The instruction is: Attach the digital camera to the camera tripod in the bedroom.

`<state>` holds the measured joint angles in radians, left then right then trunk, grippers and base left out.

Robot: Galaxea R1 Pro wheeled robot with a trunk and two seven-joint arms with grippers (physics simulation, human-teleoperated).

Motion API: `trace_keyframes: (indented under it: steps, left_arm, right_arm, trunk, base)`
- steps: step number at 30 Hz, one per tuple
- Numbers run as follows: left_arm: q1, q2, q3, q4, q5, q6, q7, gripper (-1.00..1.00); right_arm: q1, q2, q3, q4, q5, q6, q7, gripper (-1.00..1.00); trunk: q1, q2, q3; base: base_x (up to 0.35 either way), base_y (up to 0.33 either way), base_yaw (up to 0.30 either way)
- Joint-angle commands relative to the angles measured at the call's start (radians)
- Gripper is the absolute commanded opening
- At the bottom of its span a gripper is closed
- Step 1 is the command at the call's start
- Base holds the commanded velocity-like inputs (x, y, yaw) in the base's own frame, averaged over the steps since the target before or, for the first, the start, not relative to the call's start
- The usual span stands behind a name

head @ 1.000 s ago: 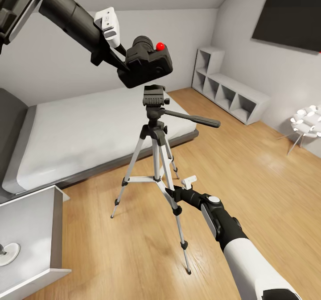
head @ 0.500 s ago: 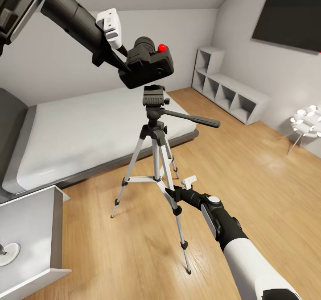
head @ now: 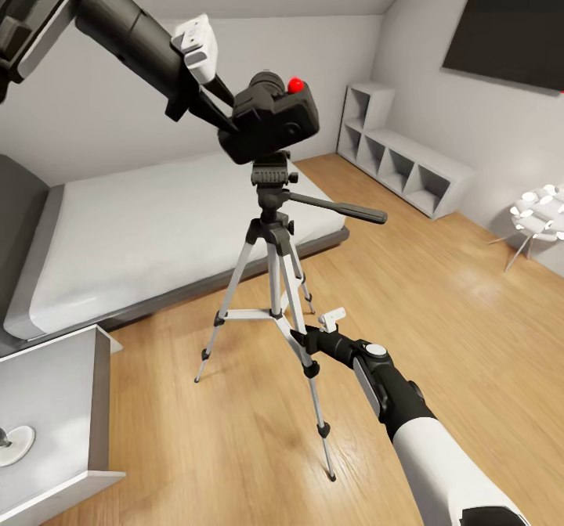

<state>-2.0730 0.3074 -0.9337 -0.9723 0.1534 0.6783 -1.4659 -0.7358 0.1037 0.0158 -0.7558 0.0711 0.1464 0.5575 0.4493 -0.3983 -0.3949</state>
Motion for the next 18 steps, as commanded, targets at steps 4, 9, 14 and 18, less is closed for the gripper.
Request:
trace_keyframes:
  steps: [4,9,14,18]
  left_arm:
    - [-0.002,0.003,-0.029,-0.001,0.022,0.007,0.001,-1.0]
    - [-0.002,0.01,-0.043,-0.016,0.026,0.007,0.01,-1.0]
    - [-0.002,0.013,-0.043,-0.017,0.023,0.007,0.012,-1.0]
    - [-0.002,0.019,-0.043,-0.017,0.02,0.007,0.013,-1.0]
  right_arm:
    - [-0.001,0.001,-0.002,0.0,0.037,0.002,0.001,-1.0]
    - [-0.001,0.001,-0.002,0.0,0.036,0.001,-0.005,-1.0]
    - [-0.001,0.001,-0.002,0.0,0.036,0.001,-0.005,-1.0]
    - [-0.001,0.001,-0.002,0.0,0.036,0.001,-0.005,-1.0]
  trunk:
    - [0.001,-0.002,-0.002]
    - [0.001,-0.002,-0.002]
    - [0.001,-0.002,-0.002]
    - [0.001,-0.002,-0.002]
  base:
    - [0.0,0.0,0.0]
    - [0.0,0.0,0.0]
    - [0.0,0.0,0.0]
    - [0.0,0.0,0.0]
